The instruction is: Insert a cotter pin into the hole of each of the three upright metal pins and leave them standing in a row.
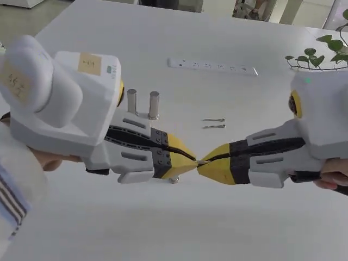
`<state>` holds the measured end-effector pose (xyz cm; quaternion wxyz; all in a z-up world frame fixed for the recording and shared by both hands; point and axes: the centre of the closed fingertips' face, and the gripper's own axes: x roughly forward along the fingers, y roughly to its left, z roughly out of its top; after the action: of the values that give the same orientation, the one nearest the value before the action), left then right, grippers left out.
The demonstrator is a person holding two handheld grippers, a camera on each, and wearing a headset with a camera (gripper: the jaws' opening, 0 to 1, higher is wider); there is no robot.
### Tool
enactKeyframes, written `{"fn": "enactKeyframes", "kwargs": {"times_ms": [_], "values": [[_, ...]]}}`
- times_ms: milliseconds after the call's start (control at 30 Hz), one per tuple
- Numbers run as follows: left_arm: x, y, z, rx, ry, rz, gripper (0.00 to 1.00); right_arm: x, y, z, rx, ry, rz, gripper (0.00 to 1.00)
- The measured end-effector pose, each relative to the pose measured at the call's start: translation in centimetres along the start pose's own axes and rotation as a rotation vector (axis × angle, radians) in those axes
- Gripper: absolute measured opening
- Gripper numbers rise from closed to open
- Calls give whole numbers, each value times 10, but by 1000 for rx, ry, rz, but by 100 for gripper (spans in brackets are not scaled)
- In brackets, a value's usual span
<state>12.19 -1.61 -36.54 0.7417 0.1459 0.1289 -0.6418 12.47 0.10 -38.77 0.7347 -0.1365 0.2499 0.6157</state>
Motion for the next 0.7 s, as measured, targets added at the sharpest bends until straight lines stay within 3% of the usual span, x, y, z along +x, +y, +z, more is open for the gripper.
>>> {"fn": "enactKeyframes", "kwargs": {"times_ms": [433,533,700], "values": [[-8,11,-17,-12,32,-3,3,4,-2,-6,-14,45,-1,0],[-9,19,-23,-32,42,15,7,3,-12,-15,-14,90,-40,0],[-12,41,-37,-34,80,93,16,0,-31,-26,5,139,-108,0]]}}
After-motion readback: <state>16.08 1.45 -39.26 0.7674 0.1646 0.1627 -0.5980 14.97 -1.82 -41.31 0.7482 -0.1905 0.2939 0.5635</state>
